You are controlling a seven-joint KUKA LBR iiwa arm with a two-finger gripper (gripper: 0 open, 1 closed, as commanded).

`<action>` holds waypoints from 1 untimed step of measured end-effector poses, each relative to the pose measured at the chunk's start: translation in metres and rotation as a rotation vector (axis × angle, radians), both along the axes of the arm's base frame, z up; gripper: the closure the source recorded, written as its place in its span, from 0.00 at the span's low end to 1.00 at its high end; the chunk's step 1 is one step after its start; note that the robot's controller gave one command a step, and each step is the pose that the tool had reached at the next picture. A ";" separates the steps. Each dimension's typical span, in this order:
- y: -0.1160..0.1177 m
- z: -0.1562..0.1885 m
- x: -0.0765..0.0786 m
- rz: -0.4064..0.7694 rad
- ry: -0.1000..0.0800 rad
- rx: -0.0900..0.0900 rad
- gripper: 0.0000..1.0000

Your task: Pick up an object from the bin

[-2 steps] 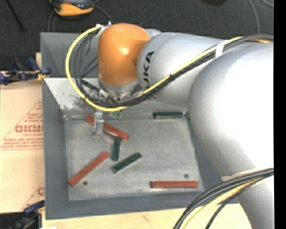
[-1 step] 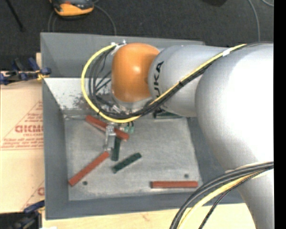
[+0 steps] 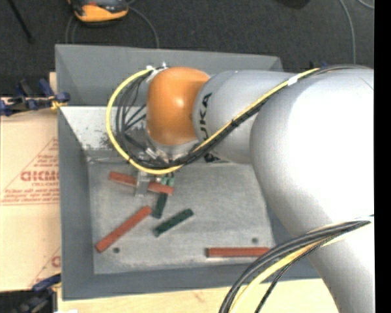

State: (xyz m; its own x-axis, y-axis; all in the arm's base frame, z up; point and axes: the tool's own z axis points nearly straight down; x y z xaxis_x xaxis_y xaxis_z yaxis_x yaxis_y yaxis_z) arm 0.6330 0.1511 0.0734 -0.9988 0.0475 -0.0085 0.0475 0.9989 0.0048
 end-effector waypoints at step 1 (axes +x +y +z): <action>0.000 0.000 0.000 -0.001 0.000 0.000 1.00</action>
Offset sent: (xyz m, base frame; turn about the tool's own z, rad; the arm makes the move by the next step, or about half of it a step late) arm -0.0264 -0.0012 0.1362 0.0016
